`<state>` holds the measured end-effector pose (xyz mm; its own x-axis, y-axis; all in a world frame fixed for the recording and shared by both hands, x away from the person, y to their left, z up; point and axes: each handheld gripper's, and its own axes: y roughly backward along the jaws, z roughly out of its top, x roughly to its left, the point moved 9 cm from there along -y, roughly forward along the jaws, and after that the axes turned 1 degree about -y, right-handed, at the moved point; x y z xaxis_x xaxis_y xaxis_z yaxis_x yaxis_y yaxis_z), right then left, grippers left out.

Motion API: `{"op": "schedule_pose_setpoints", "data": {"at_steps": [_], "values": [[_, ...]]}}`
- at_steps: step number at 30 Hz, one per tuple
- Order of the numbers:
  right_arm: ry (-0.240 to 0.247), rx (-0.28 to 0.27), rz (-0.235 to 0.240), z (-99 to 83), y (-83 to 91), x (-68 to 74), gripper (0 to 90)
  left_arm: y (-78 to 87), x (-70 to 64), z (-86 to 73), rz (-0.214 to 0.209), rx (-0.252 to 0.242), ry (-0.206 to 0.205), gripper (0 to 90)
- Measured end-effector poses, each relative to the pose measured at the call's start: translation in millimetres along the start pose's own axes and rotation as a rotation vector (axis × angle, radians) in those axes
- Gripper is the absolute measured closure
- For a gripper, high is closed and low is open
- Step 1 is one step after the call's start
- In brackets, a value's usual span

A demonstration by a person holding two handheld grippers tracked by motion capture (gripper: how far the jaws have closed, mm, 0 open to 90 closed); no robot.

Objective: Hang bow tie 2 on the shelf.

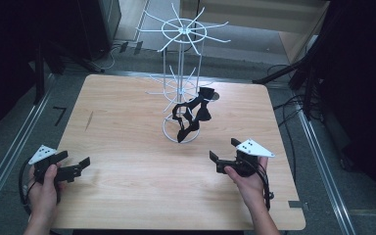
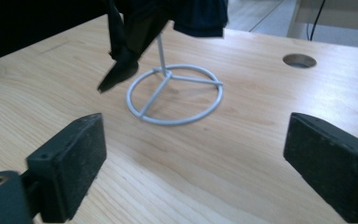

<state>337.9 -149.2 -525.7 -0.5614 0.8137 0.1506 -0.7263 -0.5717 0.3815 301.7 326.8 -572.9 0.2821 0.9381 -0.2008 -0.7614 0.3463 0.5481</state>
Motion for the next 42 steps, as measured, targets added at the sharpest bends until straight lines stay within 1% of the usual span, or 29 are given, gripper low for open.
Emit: {"op": "schedule_pose_setpoints", "data": {"at_steps": [6, 8, 12, 17, 19, 26, 30, 33, 35, 37, 40, 42], "values": [[-0.022, 0.018, -0.02, -11.5, 8.6, -12.9, 1.8, -0.1, -0.1, 0.0, -0.002, -0.001, 0.001, 1.6], [-0.02, 0.024, -0.028, -15.7, 11.7, -17.3, 0.9, -0.1, -0.1, 0.1, -0.003, -0.001, 0.002, 1.6], [-0.033, 0.035, -0.044, -23.7, 17.9, -26.0, 0.0, -0.1, -0.1, 0.1, -0.003, -0.002, 0.001, 1.6], [-0.055, 0.048, -0.065, -34.8, 24.3, -39.2, 0.0, 0.0, 0.0, 0.1, -0.004, -0.002, 0.002, 1.6], [-0.064, 0.058, -0.083, -39.0, 27.4, -44.1, 0.0, 0.1, 0.0, 0.2, -0.004, -0.004, 0.004, 1.6], [-0.068, 0.077, -0.105, -51.7, 39.5, -56.0, 0.0, 0.2, 0.2, 0.3, -0.006, -0.005, 0.008, 1.6], [-0.088, 0.088, -0.116, -60.5, 47.1, -65.7, 0.0, 0.4, 0.2, 0.4, -0.004, -0.007, 0.008, 1.6], [-0.086, 0.099, -0.123, -67.4, 53.4, -72.1, 0.0, 0.4, 0.2, 0.3, -0.004, -0.007, 0.009, 1.6], [-0.093, 0.104, -0.129, -71.8, 57.5, -76.4, 0.0, 0.4, 0.2, 0.2, -0.004, -0.006, 0.008, 1.6], [-0.09, 0.102, -0.144, -75.0, 62.4, -82.0, 0.0, 0.4, 0.2, 0.2, -0.004, -0.006, 0.008, 1.6], [-0.102, 0.102, -0.165, -81.1, 69.1, -92.1, 0.0, 0.5, 0.2, 0.3, -0.003, -0.007, 0.008, 1.6], [-0.121, 0.099, -0.181, -85.0, 73.8, -99.7, 0.0, 0.5, 0.2, 0.3, -0.003, -0.007, 0.008, 1.6]]}}
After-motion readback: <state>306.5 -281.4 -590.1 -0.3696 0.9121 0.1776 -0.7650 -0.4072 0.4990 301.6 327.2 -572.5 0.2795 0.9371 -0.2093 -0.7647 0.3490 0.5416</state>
